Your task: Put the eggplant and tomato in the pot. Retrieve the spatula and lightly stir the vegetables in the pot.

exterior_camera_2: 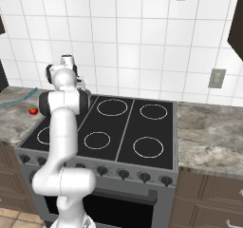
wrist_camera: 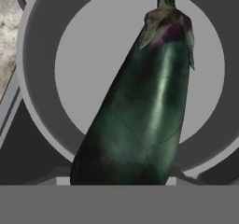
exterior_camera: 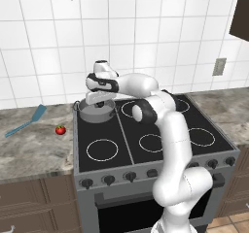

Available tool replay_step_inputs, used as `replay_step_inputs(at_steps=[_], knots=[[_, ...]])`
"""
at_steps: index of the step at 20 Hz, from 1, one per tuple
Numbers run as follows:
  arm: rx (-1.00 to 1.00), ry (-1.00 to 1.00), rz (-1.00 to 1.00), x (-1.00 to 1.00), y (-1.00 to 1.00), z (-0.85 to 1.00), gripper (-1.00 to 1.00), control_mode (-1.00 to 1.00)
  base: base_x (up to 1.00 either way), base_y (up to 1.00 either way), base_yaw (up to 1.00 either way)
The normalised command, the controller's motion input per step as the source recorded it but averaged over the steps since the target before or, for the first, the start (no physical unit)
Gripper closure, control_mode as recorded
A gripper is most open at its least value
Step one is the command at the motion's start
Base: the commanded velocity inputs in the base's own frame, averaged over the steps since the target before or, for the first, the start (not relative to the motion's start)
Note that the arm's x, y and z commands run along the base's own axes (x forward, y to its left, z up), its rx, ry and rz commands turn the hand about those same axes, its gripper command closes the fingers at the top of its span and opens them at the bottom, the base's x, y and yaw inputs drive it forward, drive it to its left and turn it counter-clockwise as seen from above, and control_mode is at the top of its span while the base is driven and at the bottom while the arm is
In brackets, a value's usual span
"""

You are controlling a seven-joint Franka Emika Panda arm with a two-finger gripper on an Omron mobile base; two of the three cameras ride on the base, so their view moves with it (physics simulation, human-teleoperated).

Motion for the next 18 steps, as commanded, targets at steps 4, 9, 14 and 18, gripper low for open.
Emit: replay_step_inputs(at_steps=[4,9,14,18], knots=[[0.00,0.00,0.00,0.00,0.03,0.00,-1.00,-1.00,0.00,0.00,0.00],[0.00,0.00,0.00,0.00,0.00,0.00,-1.00,-1.00,0.00,0.00,0.00],[0.00,0.00,0.00,0.00,0.00,0.00,-1.00,-1.00,0.00,0.00,0.00],[0.00,0.00,0.00,0.00,0.00,0.00,-1.00,-1.00,0.00,0.00,0.00]])
